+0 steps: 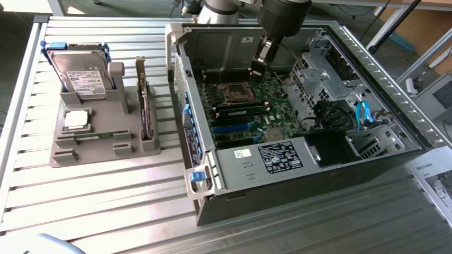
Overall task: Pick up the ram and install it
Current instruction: 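Press down the ram until it locks into place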
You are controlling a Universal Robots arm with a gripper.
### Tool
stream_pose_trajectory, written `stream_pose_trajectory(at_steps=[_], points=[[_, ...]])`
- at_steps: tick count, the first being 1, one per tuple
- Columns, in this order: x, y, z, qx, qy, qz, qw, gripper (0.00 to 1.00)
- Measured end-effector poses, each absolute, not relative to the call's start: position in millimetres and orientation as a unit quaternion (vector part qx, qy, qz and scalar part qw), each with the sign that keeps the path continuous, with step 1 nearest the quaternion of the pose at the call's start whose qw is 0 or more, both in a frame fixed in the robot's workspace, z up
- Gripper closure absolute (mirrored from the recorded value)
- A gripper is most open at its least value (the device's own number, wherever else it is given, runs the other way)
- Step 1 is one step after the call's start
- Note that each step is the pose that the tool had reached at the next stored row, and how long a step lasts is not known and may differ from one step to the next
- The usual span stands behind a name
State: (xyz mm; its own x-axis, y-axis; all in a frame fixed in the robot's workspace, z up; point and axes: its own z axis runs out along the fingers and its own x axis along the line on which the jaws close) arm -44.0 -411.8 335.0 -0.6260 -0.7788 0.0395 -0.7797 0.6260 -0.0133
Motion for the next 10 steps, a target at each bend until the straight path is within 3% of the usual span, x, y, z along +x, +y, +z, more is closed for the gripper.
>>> stream_pose_trajectory(at_steps=[10], points=[[-44.0, -411.8, 334.6, 0.366, -0.930, 0.013, 0.016, 0.90]])
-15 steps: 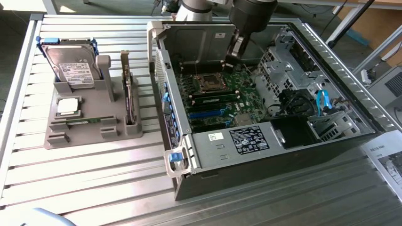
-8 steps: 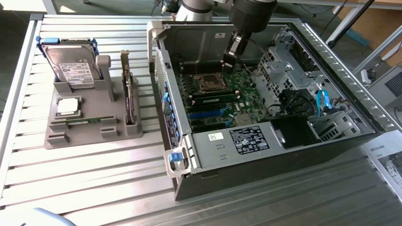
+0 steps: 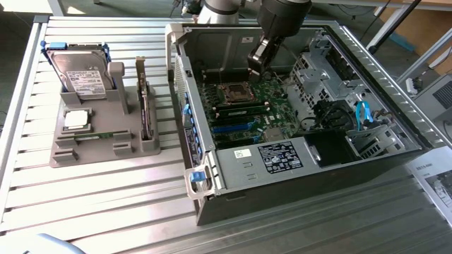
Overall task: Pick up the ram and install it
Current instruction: 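Press down the ram until it locks into place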
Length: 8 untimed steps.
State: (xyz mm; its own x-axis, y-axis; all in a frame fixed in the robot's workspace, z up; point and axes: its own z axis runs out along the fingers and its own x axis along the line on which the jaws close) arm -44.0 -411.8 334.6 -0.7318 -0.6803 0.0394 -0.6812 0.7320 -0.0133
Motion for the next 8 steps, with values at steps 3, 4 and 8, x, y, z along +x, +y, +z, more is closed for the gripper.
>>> stream_pose_trajectory(at_steps=[3, 4, 8], points=[[-44.0, -411.8, 334.4, 0.346, -0.938, 0.013, 0.016, 0.90], [-44.0, -411.8, 334.4, 0.339, -0.941, 0.013, 0.016, 0.90], [-44.0, -411.8, 334.3, 0.313, -0.950, 0.012, 0.017, 0.90]])
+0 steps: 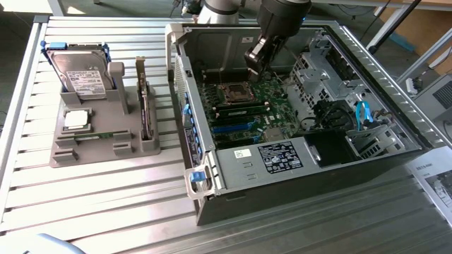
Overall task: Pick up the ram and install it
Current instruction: 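Press down the ram until it locks into place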
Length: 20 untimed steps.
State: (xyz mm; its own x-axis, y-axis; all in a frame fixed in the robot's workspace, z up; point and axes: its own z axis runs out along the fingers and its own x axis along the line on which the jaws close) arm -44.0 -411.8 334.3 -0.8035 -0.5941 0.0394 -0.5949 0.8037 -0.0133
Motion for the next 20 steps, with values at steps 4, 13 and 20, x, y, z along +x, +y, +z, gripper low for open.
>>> stream_pose_trajectory(at_steps=[4, 13, 20], points=[[-44.0, -411.8, 334.2, 0.287, -0.958, 0.012, 0.017, 0.90], [-44.0, -411.8, 334.0, 0.229, -0.973, 0.011, 0.018, 0.90], [-44.0, -411.8, 333.8, 0.183, -0.983, 0.010, 0.018, 0.90]])
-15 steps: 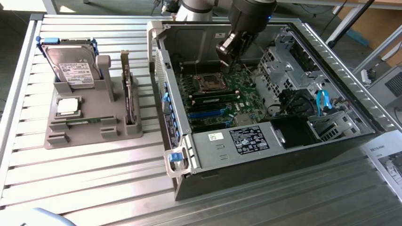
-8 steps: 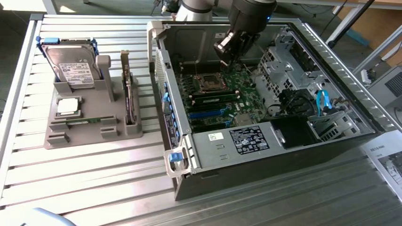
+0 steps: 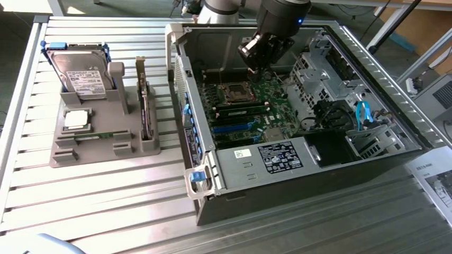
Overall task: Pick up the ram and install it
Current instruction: 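Press down the ram until it locks into place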
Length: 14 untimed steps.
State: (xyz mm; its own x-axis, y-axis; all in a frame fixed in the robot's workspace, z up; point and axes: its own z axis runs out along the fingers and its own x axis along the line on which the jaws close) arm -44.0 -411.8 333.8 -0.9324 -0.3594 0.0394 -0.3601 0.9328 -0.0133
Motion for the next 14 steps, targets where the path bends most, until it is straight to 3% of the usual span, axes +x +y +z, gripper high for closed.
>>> stream_pose_trajectory(at_steps=[14], points=[[-44.0, -411.8, 333.6, 0.091, -0.996, 0.008, 0.019, 0.90]])
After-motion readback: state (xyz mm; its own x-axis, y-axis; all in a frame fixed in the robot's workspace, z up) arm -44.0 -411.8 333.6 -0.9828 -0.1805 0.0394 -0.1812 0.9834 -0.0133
